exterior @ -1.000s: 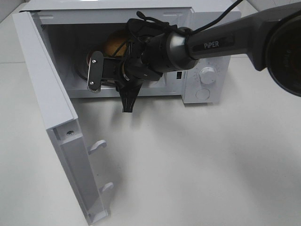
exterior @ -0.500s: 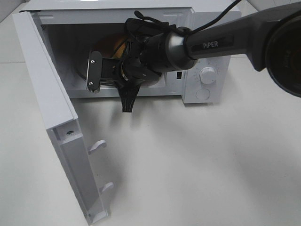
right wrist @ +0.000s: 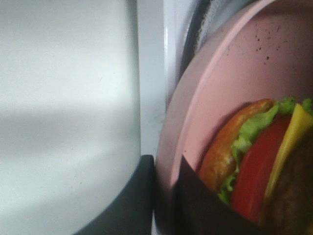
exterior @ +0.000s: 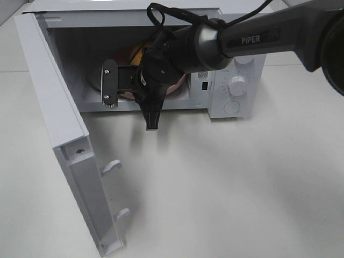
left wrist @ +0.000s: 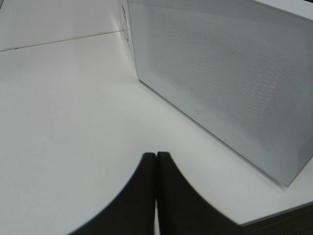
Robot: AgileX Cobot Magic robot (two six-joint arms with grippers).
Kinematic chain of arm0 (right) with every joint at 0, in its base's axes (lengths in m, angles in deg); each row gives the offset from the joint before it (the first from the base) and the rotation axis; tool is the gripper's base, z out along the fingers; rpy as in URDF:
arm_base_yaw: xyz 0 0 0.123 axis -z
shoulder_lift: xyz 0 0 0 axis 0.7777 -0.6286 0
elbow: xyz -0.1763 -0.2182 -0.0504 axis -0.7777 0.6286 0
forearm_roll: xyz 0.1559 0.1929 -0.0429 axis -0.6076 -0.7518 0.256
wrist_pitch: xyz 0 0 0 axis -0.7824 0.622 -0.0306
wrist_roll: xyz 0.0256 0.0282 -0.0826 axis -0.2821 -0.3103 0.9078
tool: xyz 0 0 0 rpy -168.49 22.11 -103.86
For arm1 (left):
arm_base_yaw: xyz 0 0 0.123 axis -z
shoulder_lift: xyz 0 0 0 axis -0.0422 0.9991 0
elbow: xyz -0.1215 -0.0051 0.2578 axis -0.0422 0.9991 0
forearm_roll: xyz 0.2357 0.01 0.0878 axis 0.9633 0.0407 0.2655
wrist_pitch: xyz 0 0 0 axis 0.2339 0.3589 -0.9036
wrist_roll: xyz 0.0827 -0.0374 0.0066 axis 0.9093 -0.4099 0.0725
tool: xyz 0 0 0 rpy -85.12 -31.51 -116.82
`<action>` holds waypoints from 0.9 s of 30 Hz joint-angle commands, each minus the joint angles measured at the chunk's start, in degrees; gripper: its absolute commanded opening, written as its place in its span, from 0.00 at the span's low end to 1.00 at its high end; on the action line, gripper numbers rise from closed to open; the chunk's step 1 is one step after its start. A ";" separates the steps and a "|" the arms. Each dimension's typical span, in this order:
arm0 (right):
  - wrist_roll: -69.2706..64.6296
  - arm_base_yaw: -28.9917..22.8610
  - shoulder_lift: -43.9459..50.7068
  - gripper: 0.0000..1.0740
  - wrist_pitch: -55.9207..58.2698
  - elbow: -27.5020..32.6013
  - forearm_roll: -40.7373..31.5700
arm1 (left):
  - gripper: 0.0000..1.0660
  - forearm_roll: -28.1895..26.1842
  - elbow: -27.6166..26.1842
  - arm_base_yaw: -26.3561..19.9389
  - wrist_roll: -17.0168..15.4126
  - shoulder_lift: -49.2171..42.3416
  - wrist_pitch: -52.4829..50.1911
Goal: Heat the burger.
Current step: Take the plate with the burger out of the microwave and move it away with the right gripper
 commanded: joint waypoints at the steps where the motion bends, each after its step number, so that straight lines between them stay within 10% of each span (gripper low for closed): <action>1: 4.76 0.17 1.49 0.00 2.75 0.69 -2.98 | 0.00 0.00 0.17 -0.11 -0.23 -1.43 -0.34; 27: 19.82 0.17 19.60 0.00 -5.04 24.69 -2.86 | 0.00 0.00 0.17 -0.11 -0.23 -1.43 -0.34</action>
